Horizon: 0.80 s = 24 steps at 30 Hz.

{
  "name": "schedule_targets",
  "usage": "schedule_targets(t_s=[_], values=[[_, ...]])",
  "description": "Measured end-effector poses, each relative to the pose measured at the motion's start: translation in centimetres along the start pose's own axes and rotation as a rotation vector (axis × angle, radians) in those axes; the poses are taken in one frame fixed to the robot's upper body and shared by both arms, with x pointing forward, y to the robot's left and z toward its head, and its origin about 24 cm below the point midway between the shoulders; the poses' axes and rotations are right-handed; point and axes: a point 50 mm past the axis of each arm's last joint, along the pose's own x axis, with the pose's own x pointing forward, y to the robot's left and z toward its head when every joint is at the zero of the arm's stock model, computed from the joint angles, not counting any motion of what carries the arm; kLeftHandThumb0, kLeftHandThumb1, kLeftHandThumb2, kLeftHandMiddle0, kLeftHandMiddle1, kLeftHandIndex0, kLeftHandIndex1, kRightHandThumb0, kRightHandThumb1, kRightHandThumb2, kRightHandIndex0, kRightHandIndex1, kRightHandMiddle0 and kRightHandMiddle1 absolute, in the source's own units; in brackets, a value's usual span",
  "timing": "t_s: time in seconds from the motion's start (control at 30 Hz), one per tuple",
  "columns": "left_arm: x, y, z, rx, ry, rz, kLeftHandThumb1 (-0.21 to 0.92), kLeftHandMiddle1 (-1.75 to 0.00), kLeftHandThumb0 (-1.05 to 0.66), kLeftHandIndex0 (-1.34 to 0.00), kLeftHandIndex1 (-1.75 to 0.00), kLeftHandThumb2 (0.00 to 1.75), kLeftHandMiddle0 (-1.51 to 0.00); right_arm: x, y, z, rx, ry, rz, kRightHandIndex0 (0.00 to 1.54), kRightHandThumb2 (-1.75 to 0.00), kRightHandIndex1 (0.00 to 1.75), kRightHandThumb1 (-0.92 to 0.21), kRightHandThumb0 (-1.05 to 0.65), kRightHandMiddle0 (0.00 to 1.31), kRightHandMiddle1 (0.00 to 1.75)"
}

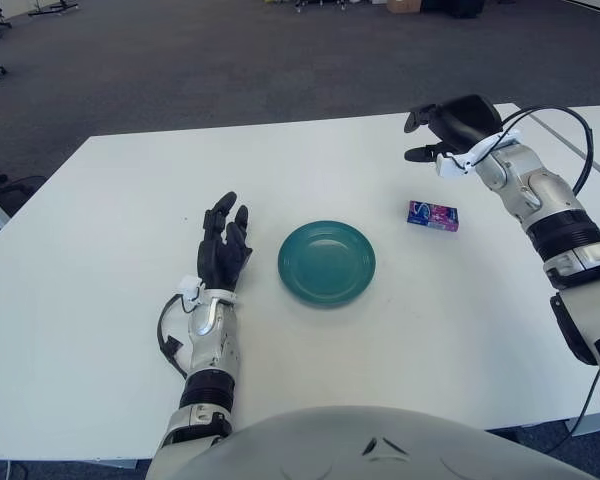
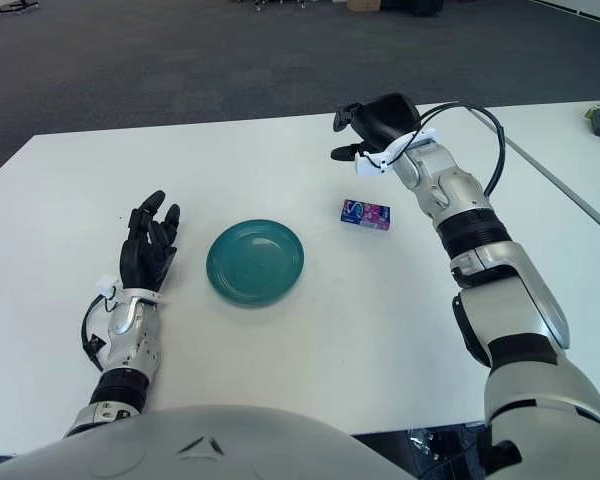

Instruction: Put the gum into the plate.

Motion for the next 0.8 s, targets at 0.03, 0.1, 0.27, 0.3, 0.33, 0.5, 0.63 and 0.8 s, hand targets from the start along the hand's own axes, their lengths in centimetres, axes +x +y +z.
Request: schedule_targets(t_s=[0.03, 0.1, 0.27, 0.3, 0.33, 0.5, 0.63, 0.8], values=[[0.0, 0.0, 0.0, -0.001, 0.000, -0.001, 0.92, -0.01, -0.81, 0.00, -0.82, 0.76, -0.36, -0.1, 0.1, -0.1, -0.023, -0.001, 0.031, 0.07, -0.71, 0.42, -0.92, -1.00, 0.03, 0.63], [0.0, 0.0, 0.0, -0.002, -0.001, -0.001, 0.92, 0.00, -0.82, 0.00, -0.83, 0.75, -0.36, -0.2, 0.4, -0.2, -0.064, -0.003, 0.085, 0.03, -0.73, 0.17, -0.92, -1.03, 0.01, 0.29], [0.0, 0.0, 0.0, -0.005, -0.001, -0.004, 0.92, 0.00, -0.83, 0.00, -0.84, 0.76, -0.36, -0.6, 1.7, -1.0, -0.092, 0.016, 0.171, 0.00, -0.71, 0.03, -0.92, -1.04, 0.00, 0.05], [0.0, 0.0, 0.0, -0.005, -0.001, -0.003, 0.92, 0.00, -0.83, 0.00, -0.85, 0.76, -0.37, -0.8, 2.0, -1.2, -0.088, 0.021, 0.188, 0.00, -0.70, 0.02, -0.92, -1.05, 0.00, 0.03], [0.0, 0.0, 0.0, -0.005, -0.001, -0.003, 0.92, 0.00, -0.84, 0.00, -0.85, 0.76, -0.37, -0.8, 2.3, -1.3, -0.084, 0.024, 0.204, 0.00, -0.70, 0.01, -0.92, -1.05, 0.00, 0.02], [0.0, 0.0, 0.0, -0.004, 0.000, -0.003, 0.92, -0.01, -0.84, 0.00, -0.84, 0.77, -0.37, -1.3, 3.8, -1.9, -0.051, 0.045, 0.269, 0.00, -0.70, 0.00, -0.92, -1.05, 0.00, 0.00], [0.0, 0.0, 0.0, -0.004, 0.001, -0.004, 0.92, -0.01, -0.84, -0.01, -0.85, 0.78, -0.37, -1.5, 5.5, -2.2, -0.016, 0.076, 0.316, 0.00, -0.72, 0.00, -0.92, -1.05, 0.00, 0.00], [0.0, 0.0, 0.0, -0.001, 0.003, -0.006, 0.92, 0.00, -0.85, -0.01, -0.87, 0.79, -0.37, -1.7, 7.5, -2.0, 0.033, 0.108, 0.355, 0.00, -0.75, 0.00, -0.92, -1.05, 0.00, 0.00]])
